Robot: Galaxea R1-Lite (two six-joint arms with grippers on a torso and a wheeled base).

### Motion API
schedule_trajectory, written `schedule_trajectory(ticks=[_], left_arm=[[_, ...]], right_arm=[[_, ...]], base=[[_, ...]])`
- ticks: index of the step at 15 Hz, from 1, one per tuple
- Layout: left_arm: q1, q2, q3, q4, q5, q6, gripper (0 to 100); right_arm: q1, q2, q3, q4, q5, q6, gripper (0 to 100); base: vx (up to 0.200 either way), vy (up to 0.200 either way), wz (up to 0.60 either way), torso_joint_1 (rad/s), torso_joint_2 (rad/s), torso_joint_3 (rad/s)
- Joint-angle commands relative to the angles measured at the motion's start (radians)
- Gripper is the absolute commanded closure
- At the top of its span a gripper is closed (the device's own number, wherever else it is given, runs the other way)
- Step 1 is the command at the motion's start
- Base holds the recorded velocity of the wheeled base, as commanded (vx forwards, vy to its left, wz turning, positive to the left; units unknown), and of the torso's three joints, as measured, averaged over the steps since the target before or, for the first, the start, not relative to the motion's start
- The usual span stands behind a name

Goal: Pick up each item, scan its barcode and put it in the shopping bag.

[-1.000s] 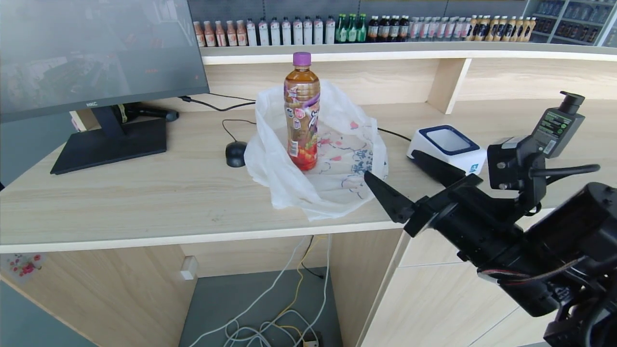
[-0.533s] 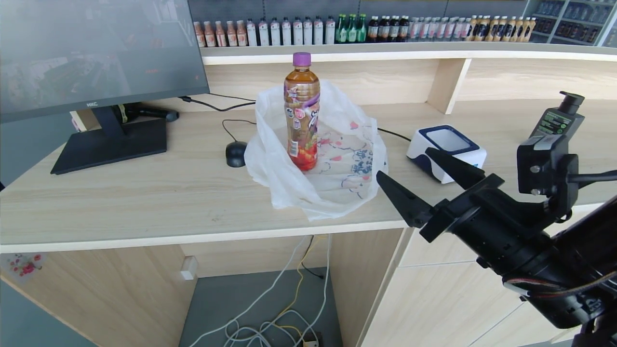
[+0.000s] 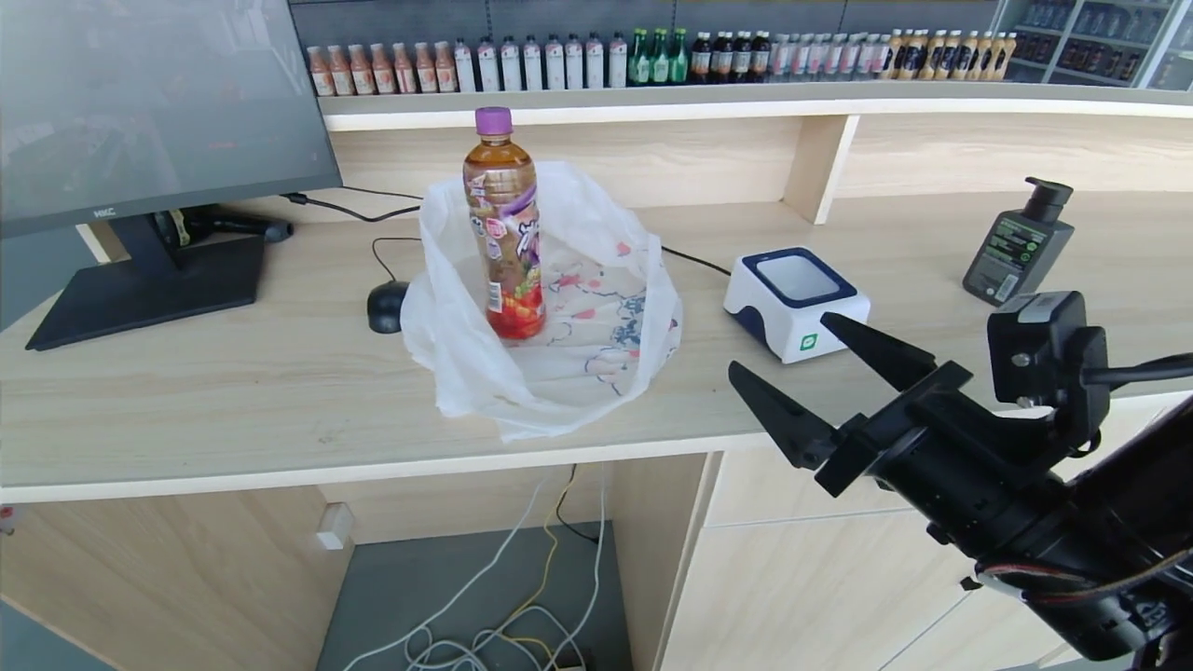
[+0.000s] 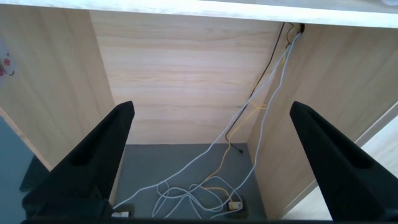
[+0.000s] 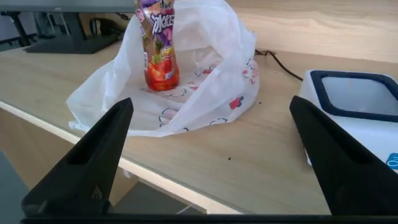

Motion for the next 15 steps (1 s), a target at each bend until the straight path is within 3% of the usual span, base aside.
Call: schedule_trajectory(ticks=[1, 15], left_arm=[[0.0, 0.0, 0.0, -0.001, 0.0, 0.0, 0], [0.0, 0.0, 0.0, -0.001, 0.0, 0.0, 0]], right_arm=[[0.001, 0.008, -0.006, -0.001, 0.0, -0.001, 0], [-0.002, 0.005, -0.063, -0.001, 0.0, -0.006, 0]], base=[[0.0, -0.2, 0.0, 0.012, 0.0, 0.007], [0.0, -0.2, 0.0, 0.003, 0.0, 0.001]])
